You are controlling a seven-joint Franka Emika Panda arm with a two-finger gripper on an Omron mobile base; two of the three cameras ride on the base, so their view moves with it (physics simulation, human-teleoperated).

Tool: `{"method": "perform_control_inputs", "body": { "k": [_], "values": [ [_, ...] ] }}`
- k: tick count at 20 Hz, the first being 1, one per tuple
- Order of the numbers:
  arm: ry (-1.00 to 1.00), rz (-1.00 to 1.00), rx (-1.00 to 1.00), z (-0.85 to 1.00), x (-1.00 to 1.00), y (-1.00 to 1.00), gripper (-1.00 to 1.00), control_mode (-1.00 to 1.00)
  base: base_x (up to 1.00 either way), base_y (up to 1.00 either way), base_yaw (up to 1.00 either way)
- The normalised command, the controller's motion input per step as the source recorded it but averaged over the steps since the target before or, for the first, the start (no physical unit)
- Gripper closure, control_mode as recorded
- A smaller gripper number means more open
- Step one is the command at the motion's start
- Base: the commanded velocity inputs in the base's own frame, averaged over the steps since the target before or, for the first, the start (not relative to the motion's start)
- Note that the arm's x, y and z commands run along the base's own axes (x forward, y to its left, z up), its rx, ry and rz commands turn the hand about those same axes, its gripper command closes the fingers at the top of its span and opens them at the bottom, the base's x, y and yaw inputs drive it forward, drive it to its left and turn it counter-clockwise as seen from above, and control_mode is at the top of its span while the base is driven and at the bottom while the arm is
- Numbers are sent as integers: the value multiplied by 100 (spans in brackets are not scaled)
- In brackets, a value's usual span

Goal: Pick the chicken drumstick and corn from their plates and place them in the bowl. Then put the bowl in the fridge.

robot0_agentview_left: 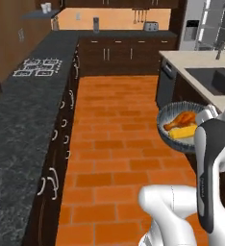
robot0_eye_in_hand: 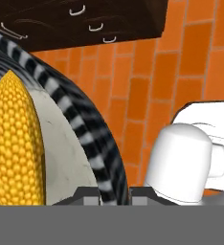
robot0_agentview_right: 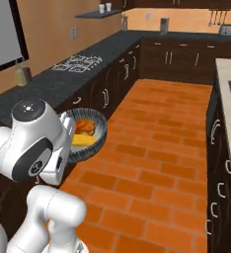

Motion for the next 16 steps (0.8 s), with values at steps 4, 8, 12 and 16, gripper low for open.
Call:
{"method": "perform_control_inputs", "body": {
  "k": [4, 8, 12, 16],
  "values": [
    [0, 0, 0, 0, 0, 0, 100, 100, 100, 72, -35],
    [0, 0, 0, 0, 0, 0, 100, 100, 100, 32, -31],
    [0, 0, 0, 0, 0, 0, 100, 100, 100, 6, -25],
    [0, 0, 0, 0, 0, 0, 100, 100, 100, 0, -24]
  ]
}}
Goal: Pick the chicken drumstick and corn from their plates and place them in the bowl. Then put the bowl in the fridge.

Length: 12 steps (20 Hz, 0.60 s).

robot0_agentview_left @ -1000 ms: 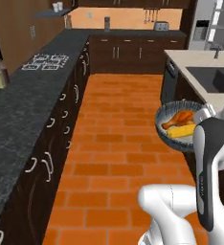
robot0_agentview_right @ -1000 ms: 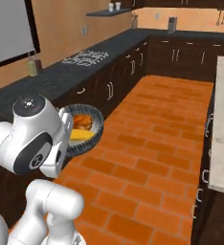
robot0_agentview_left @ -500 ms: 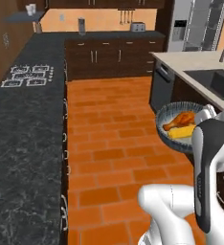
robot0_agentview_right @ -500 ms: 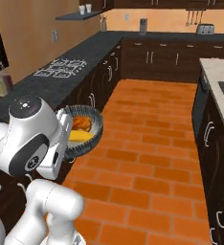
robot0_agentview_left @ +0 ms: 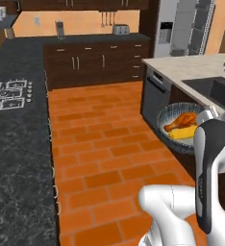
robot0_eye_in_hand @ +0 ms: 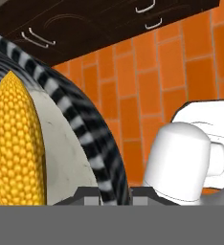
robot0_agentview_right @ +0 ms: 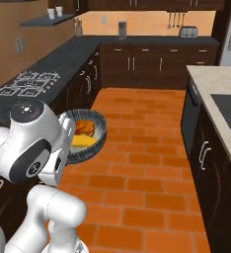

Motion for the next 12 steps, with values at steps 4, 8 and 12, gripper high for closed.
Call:
{"method": "perform_control_inputs", "body": {
  "k": [4, 8, 12],
  "values": [
    [0, 0, 0, 0, 0, 0, 100, 100, 100, -8, -9],
    [0, 0, 0, 0, 0, 0, 100, 100, 100, 0, -3],
    [0, 0, 0, 0, 0, 0, 100, 100, 100, 5, -4]
  ]
}}
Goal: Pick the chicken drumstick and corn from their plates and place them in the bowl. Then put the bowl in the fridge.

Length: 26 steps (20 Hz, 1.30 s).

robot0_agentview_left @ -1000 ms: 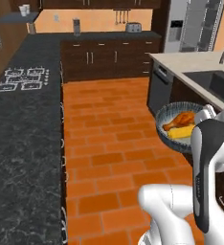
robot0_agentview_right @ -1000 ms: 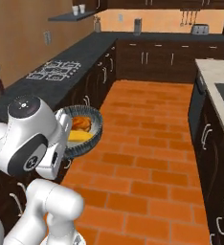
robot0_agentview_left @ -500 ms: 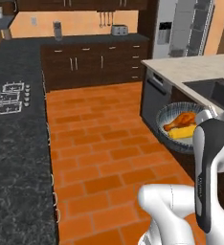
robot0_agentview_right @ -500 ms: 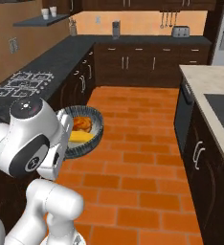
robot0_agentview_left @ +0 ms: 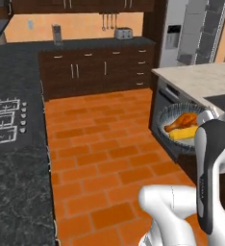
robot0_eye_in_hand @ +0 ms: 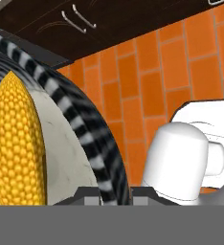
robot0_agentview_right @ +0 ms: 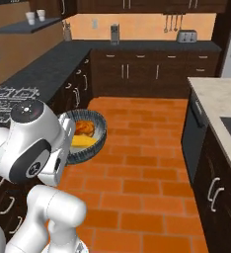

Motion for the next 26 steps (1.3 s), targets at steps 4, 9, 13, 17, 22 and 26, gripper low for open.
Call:
{"method": "perform_control_inputs", "body": {
  "k": [4, 9, 13, 17, 22, 26],
  "values": [
    [0, 0, 0, 0, 0, 0, 100, 100, 100, 12, -5],
    [0, 0, 0, 0, 0, 0, 100, 100, 100, 13, -5],
    [0, 0, 0, 0, 0, 0, 100, 100, 100, 24, -7],
    [0, 0, 0, 0, 0, 0, 100, 100, 100, 13, -5],
    [0, 0, 0, 0, 0, 0, 100, 100, 100, 10, -4],
    [0, 0, 0, 0, 0, 0, 100, 100, 100, 13, -4]
  ]
}}
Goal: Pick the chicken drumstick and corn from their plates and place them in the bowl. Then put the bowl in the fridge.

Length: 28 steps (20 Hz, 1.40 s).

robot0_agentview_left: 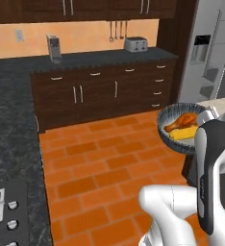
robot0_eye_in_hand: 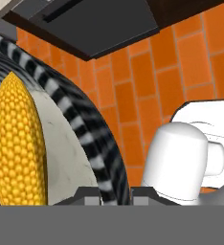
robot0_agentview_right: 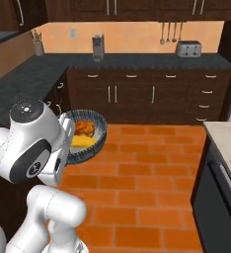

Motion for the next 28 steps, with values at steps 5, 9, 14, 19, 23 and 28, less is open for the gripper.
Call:
{"method": "perform_control_inputs", "body": {
  "k": [5, 9, 14, 19, 23, 28],
  "values": [
    [0, 0, 0, 0, 0, 0, 100, 100, 100, 23, -3],
    [0, 0, 0, 0, 0, 0, 100, 100, 100, 25, -3],
    [0, 0, 0, 0, 0, 0, 100, 100, 100, 21, -6],
    [0, 0, 0, 0, 0, 0, 100, 100, 97, 16, -13],
    [0, 0, 0, 0, 0, 0, 100, 100, 100, 0, -53],
    [0, 0, 0, 0, 0, 0, 100, 100, 97, 8, -62]
  ]
}}
